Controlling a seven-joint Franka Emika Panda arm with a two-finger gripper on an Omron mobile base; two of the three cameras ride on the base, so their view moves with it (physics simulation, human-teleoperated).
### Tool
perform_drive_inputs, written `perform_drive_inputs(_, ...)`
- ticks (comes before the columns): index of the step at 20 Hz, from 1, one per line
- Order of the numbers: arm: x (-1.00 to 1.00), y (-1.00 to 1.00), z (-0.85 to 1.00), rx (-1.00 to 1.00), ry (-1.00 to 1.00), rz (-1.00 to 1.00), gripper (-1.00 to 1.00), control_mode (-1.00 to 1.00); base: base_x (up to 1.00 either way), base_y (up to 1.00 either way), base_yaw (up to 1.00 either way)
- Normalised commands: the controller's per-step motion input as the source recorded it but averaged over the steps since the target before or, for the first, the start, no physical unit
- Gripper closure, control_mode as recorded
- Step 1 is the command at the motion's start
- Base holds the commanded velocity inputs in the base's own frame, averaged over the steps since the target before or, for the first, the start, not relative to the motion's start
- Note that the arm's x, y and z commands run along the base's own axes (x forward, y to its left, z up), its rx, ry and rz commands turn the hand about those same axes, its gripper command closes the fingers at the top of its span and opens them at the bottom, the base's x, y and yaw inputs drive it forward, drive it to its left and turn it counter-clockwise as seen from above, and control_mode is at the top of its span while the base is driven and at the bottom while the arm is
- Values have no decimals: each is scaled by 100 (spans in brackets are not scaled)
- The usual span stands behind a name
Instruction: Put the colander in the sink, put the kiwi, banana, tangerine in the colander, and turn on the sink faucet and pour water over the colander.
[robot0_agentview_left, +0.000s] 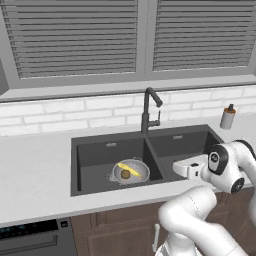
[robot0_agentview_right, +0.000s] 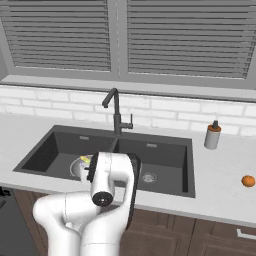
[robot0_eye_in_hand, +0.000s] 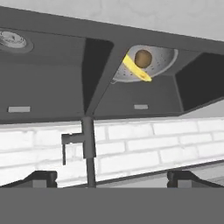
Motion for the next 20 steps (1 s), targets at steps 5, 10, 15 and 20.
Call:
perform_drive_inputs(5,0,-100,49,32,9,-6,-100,-100,0,0,0)
perform_drive_inputs(10,-1,-100,35,47,0,-8,-100,-100,0,0,0)
perform_drive_inputs(15,-17,-91,6,33,-18,-11,-100,-100,0,0,0)
perform_drive_inputs(20,-50,-65,5,21,-29,-15,-100,-100,0,0,0)
